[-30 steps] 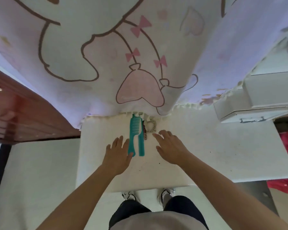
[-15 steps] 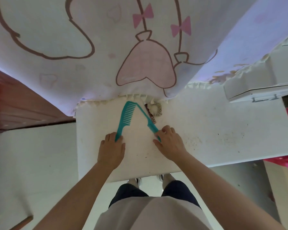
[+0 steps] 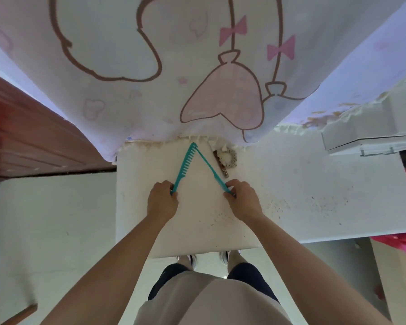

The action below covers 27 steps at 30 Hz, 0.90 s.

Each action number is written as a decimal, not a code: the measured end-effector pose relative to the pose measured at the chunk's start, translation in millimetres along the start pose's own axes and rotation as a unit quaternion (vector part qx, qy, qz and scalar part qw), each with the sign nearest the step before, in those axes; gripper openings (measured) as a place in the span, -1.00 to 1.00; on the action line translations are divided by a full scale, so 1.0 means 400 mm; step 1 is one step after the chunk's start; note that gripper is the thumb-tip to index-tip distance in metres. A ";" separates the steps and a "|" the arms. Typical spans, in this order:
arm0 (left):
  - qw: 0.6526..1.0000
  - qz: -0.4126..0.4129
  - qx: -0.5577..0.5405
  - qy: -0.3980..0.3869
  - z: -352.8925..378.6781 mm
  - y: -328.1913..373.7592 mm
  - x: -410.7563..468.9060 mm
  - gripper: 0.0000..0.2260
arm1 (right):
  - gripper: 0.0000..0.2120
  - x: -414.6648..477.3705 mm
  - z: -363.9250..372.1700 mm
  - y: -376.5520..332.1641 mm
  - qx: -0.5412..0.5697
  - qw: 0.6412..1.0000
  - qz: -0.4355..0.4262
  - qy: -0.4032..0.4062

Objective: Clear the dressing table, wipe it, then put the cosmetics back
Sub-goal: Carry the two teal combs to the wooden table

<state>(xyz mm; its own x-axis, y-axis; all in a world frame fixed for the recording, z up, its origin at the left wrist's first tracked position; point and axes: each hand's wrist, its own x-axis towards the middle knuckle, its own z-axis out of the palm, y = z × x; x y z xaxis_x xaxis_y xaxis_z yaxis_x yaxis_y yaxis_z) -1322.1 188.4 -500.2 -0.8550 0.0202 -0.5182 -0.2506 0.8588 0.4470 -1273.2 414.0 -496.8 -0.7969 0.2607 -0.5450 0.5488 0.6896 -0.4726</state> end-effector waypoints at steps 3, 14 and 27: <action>0.998 0.025 -0.025 0.056 -0.052 0.007 -0.037 -0.86 | -0.76 -0.018 -0.040 -0.036 0.010 0.999 -0.042 0.022; 0.924 -0.076 -0.167 0.335 -0.227 -0.037 -0.340 -0.96 | -0.88 -0.050 -0.082 -0.278 0.025 0.948 -0.310 -0.069; 0.725 -0.221 -0.256 0.600 -0.380 -0.361 -0.985 -0.91 | -0.89 -0.610 0.217 -0.715 0.104 0.784 -0.574 -0.215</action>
<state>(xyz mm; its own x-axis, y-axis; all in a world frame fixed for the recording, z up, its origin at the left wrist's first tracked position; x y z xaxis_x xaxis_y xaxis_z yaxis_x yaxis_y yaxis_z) -1018.1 -21.2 -249.9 -0.3431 -0.9223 0.1778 -0.4933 0.3380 0.8015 -1213.7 94.6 -288.6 -0.6615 -0.7329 0.1590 -0.4013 0.1668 -0.9006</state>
